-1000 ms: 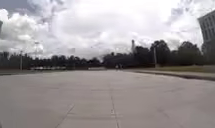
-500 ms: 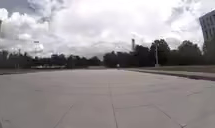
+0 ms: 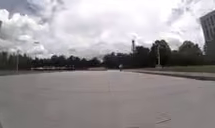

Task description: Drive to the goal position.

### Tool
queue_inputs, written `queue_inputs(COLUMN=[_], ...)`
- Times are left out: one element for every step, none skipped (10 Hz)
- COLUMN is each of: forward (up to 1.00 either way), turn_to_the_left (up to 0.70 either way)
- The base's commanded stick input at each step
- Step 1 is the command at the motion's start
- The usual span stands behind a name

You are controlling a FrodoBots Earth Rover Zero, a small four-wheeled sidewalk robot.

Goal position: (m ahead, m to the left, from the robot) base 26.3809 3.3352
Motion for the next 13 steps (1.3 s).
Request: queue_inputs(forward=[1.0,1.0,1.0,1.0,1.0,1.0,1.0,1.0,1.0,1.0,1.0,1.0,1.0], turn_to_the_left=[0.02,0.02,0.02,0.02,0.02,0.02,0.02,0.02,0.02,0.02,0.02,0.02,0.02])
